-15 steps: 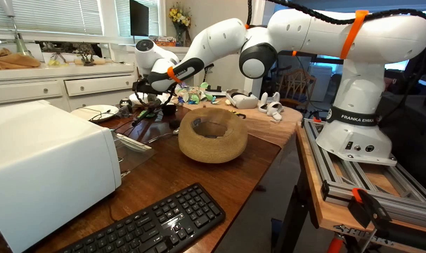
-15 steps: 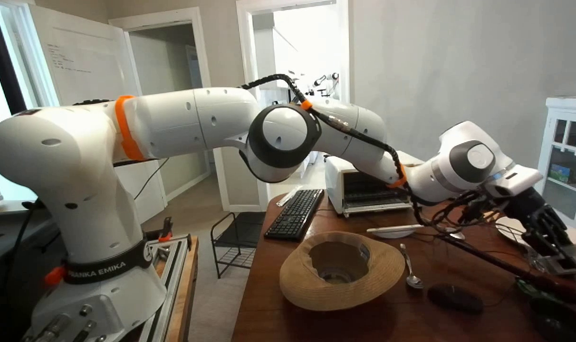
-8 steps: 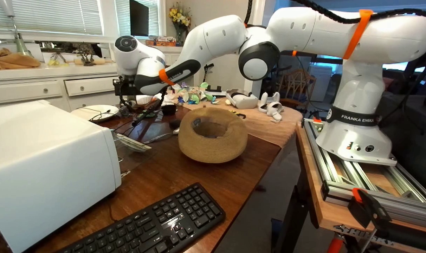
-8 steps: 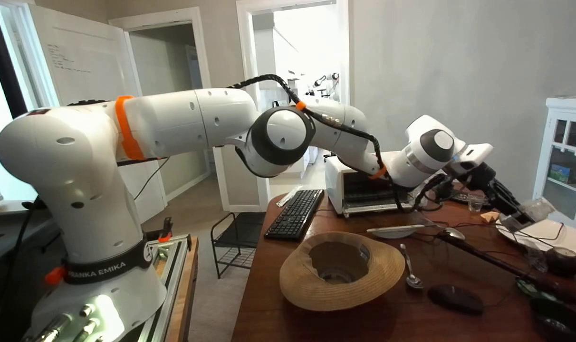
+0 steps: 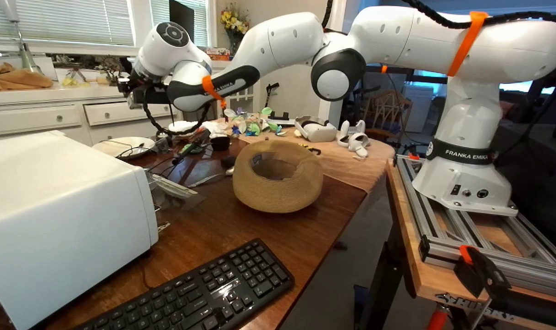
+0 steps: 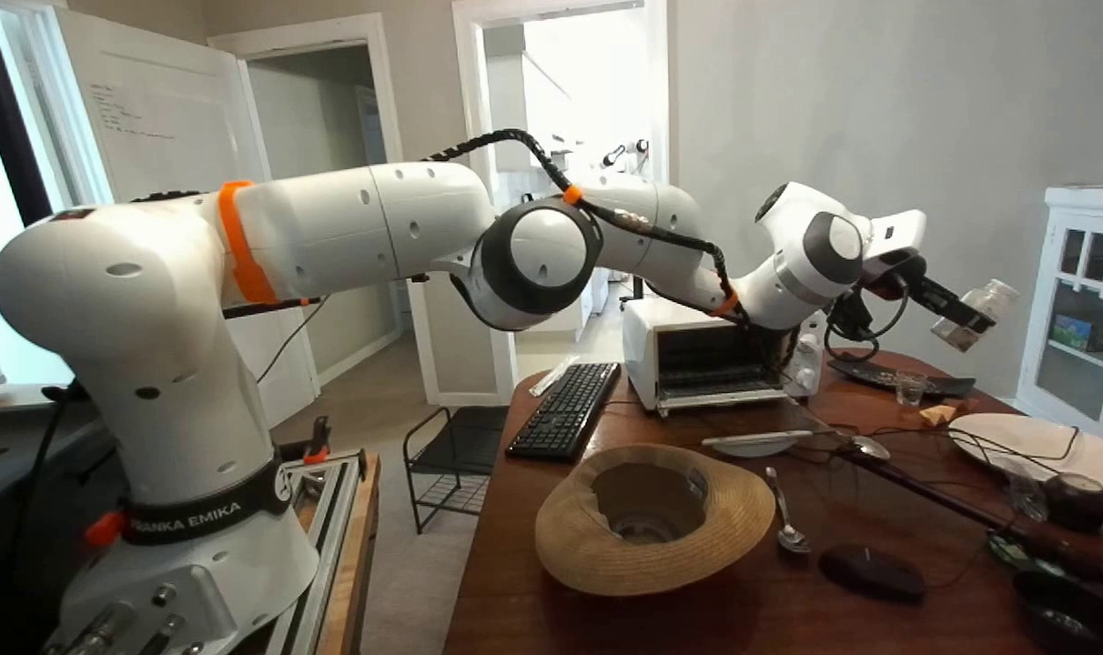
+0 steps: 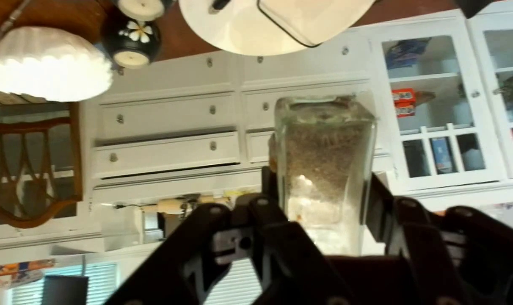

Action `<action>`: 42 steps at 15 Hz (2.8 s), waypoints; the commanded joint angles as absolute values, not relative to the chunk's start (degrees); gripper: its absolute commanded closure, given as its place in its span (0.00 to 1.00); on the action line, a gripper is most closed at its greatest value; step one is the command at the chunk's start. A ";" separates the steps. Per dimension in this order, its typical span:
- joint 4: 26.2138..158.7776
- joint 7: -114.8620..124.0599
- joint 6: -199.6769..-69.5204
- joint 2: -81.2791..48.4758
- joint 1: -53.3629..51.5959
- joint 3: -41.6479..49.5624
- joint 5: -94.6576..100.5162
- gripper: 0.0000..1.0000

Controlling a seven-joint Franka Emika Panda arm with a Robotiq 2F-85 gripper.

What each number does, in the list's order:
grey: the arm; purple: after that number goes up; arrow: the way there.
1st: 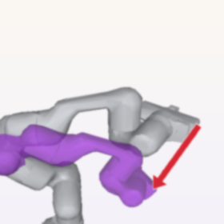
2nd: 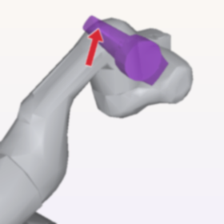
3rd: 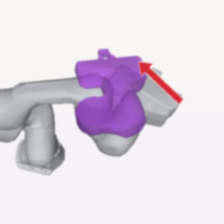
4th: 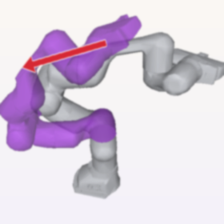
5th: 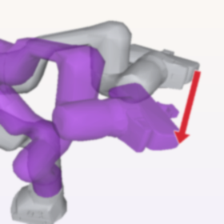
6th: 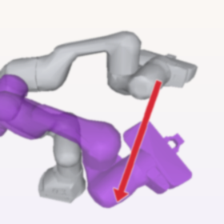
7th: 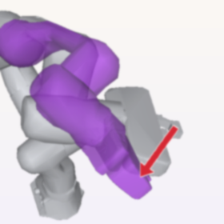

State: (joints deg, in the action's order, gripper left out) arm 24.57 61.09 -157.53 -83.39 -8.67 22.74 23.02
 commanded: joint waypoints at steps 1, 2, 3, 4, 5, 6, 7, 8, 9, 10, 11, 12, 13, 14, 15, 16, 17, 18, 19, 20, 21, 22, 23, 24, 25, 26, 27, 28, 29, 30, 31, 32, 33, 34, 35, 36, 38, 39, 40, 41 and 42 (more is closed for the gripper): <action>24.63 53.78 -165.44 -84.15 -10.04 19.60 20.11 0.76; 24.69 56.97 -166.64 -84.11 -10.74 22.26 20.38 0.76; 24.70 59.17 -167.08 -84.05 -11.33 24.54 20.54 0.76; 24.70 61.10 -167.66 -84.00 -11.37 24.58 23.04 0.76; 24.69 67.30 -167.52 -83.98 -11.92 29.86 24.34 0.76; 24.69 69.43 -166.95 -84.11 -11.75 31.48 24.41 0.76; 24.69 74.79 -165.45 -84.28 -11.87 36.85 24.33 0.76; 24.75 78.61 -163.85 -84.80 -11.95 41.89 22.72 0.76; 24.87 82.53 -161.32 -85.49 -11.64 43.54 24.36 0.76; 25.19 86.08 -159.23 -86.16 -11.21 46.01 24.76 0.76; 25.63 87.91 -157.07 -87.08 -10.61 47.27 24.23 0.76; 31.21 91.44 -156.49 -85.07 -11.96 47.62 26.54 0.76; 33.02 93.75 -154.91 -85.50 -12.09 48.11 26.99 0.76; 34.53 95.18 -152.91 -85.60 -12.25 48.03 26.80 0.76; 37.24 97.23 -151.41 -85.73 -12.80 47.88 27.12 0.76; 38.53 98.22 -149.26 -85.86 -13.00 47.91 26.49 0.76; 40.36 99.58 -147.25 -86.00 -13.43 47.93 26.07 0.76; 42.14 100.86 -144.91 -86.14 -14.04 47.95 25.72 0.76; 43.43 101.84 -142.41 -86.24 -14.51 47.87 25.11 0.76; 45.18 103.20 -139.99 -86.07 -15.21 47.72 24.88 0.76; 46.83 104.49 -137.55 -85.79 -15.86 47.53 24.65 0.76; 48.43 105.65 -135.17 -85.45 -16.47 47.19 24.34 0.76; 49.79 106.83 -132.68 -85.18 -17.03 46.99 24.05 0.76; 51.24 107.93 -130.10 -84.84 -17.70 46.65 23.67 0.76; 52.04 108.56 -127.82 -84.87 -17.87 46.02 23.15 0.76; 52.83 109.07 -126.21 -84.76 -18.03 45.43 22.79 0.76; 53.04 109.60 -125.17 -85.12 -17.93 44.84 22.32 0.76; 53.26 109.96 -124.57 -85.22 -17.83 44.44 21.92 0.76; 52.74 110.55 -124.53 -85.82 -17.46 44.17 21.78 0.76; 52.72 111.24 -124.56 -85.97 -17.28 43.84 21.95 0.76; 52.65 111.52 -124.71 -86.00 -17.20 43.81 22.06 0.76; 52.66 111.82 -124.75 -85.99 -17.21 43.82 22.17 0.76; 52.73 111.98 -124.91 -85.85 -17.24 44.00 22.30 0.76; 52.44 111.86 -124.97 -85.91 -17.18 44.21 22.58 0.76; 52.11 111.24 -124.77 -85.95 -17.14 44.33 22.90 0.76; 52.03 110.94 -124.08 -85.89 -17.37 44.38 23.83 0.76; 51.54 110.34 -123.56 -85.77 -17.52 43.65 25.26 0.76; 51.32 109.96 -123.21 -85.76 -17.65 43.20 26.16 0.76; 51.22 109.65 -122.53 -85.76 -17.93 42.74 27.39 0.76; 51.19 109.37 -121.95 -85.76 -18.17 42.46 28.40 0.76; 51.24 109.35 -120.74 -85.76 -18.50 42.14 29.68 0.76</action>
